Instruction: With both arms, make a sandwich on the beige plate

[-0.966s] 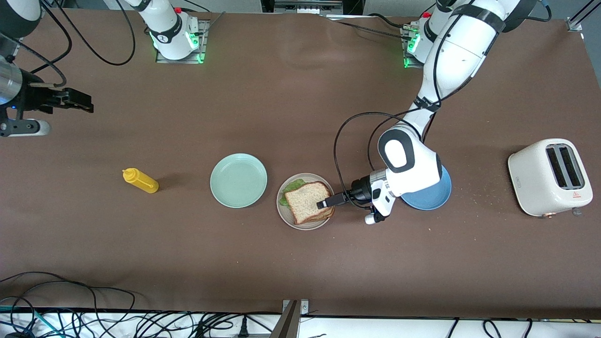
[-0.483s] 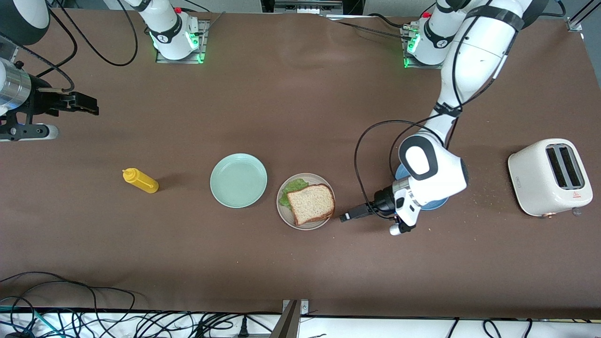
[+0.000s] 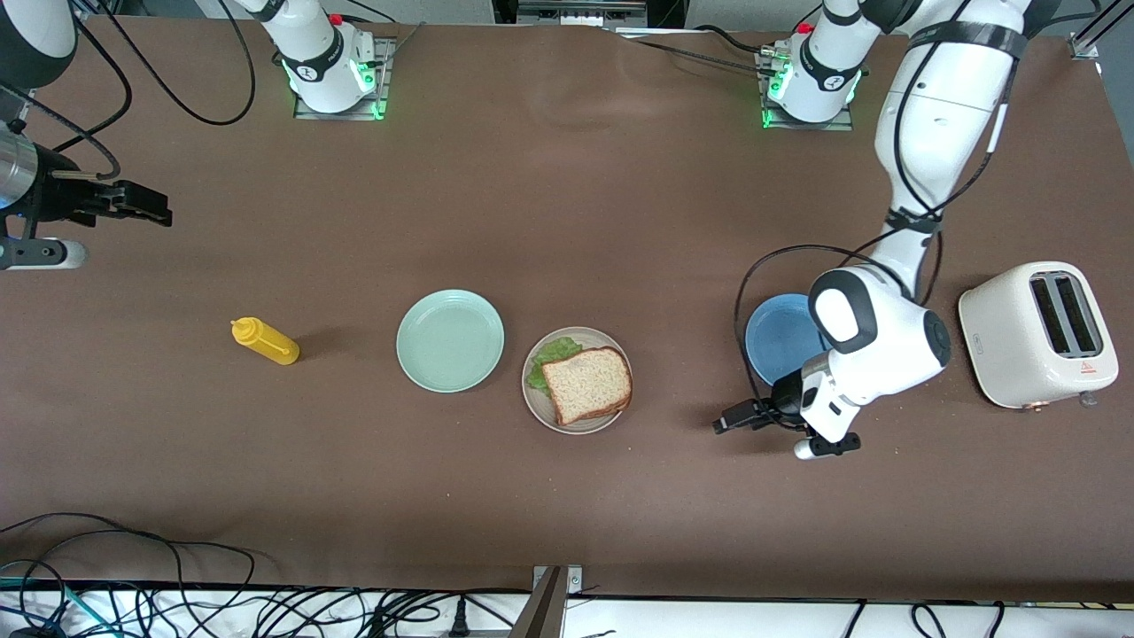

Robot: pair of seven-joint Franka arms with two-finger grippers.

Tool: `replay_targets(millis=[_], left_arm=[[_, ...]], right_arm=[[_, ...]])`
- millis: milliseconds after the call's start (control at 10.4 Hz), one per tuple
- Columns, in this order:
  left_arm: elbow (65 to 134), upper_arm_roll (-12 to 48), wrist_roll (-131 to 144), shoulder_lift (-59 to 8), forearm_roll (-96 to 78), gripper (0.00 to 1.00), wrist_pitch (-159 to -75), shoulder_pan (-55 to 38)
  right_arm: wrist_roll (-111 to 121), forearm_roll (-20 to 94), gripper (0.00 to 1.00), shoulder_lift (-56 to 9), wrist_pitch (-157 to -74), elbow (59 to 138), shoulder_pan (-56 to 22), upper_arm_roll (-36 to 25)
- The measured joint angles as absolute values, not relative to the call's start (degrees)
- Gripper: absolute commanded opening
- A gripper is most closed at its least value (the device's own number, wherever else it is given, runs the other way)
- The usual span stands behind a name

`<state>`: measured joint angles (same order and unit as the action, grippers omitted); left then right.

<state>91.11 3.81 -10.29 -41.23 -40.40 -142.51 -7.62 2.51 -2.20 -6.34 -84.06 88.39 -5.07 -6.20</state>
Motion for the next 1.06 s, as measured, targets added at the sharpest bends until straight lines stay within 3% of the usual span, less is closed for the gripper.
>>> replay_targets(millis=[290, 676, 1062], left_arm=[[100.03, 2.18, -10.03, -29.76, -28.54, 1.00, -135.90, -3.73], [118.12, 0.63, -10.01, -12.44, -22.24, 1.00, -134.73, 0.23], [124.79, -0.61, -10.01, -8.37, -22.24, 1.00, -134.84, 0.23]], right_arm=[[2.51, -2.19, 1.00, -6.46, -84.25, 88.39, -4.99, -5.94], [2.51, -2.18, 1.00, -6.62, -84.29, 88.41, -5.27, -5.79], [2.51, -2.18, 1.00, -6.65, -84.21, 88.41, -5.28, -5.80]])
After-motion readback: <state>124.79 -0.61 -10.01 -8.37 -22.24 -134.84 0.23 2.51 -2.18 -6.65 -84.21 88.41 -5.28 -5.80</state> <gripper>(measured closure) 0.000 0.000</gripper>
